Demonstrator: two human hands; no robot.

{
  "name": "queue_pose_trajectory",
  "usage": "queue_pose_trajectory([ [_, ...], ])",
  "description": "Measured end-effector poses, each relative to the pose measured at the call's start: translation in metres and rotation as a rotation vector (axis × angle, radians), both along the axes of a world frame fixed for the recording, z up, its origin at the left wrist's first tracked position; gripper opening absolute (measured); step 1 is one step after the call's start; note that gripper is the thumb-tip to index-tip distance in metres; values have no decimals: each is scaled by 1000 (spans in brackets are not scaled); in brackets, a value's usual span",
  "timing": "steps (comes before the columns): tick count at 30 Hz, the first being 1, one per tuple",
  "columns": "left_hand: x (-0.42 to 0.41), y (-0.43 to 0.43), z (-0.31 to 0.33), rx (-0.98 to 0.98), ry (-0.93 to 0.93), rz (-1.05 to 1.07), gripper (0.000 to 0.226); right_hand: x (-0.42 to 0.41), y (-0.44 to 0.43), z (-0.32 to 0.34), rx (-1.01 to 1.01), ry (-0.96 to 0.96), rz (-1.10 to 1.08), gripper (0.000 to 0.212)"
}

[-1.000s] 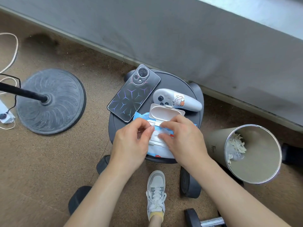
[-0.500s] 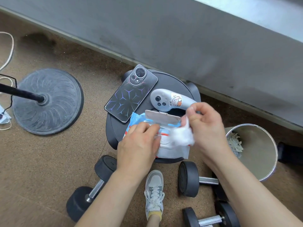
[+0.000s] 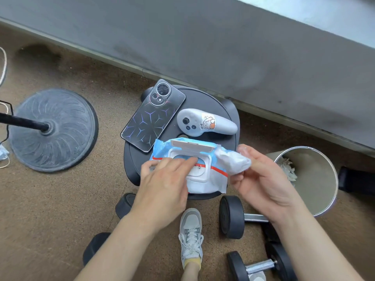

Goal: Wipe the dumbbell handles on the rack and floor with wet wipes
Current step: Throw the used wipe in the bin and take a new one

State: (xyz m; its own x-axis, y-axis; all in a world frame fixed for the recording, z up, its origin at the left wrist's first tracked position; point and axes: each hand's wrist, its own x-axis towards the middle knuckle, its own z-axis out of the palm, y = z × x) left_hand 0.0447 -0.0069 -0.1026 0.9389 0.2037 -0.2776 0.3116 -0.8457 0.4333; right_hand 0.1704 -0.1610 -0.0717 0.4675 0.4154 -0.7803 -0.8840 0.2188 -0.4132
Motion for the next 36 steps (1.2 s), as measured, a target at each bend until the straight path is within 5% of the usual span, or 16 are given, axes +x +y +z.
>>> queue_pose_trajectory([
  [3,3,5,14,-236,-251,204,56,-1,-10,2,33,42,-55,32],
  [6,19,8,25,-88,-364,231,66,-8,-13,5,19,41,-73,34],
  [11,12,0,14,86,-98,-21,49,-19,-20,16,21,51,-140,31],
  [15,-3,-4,16,38,72,-54,55,-29,-24,28,-139,-99,-102,19],
  [19,14,-16,56,-646,-17,176,67,-41,-28,47,-151,-145,-53,20],
  [21,22,-32,76,-1014,3,218,42,-44,-32,60,-137,-151,-53,19],
  [24,27,-57,94,-1111,-54,410,30,-49,-46,80,-295,-232,-118,18],
  [28,31,-97,123,-1530,-33,850,12,-59,-82,108,-577,-383,-324,20],
  [31,27,-132,152,-1602,-35,906,19,-73,-115,139,-553,-296,-549,23],
  [36,2,-207,213,-1498,-23,613,13,-121,-193,198,-101,-87,-728,32],
])
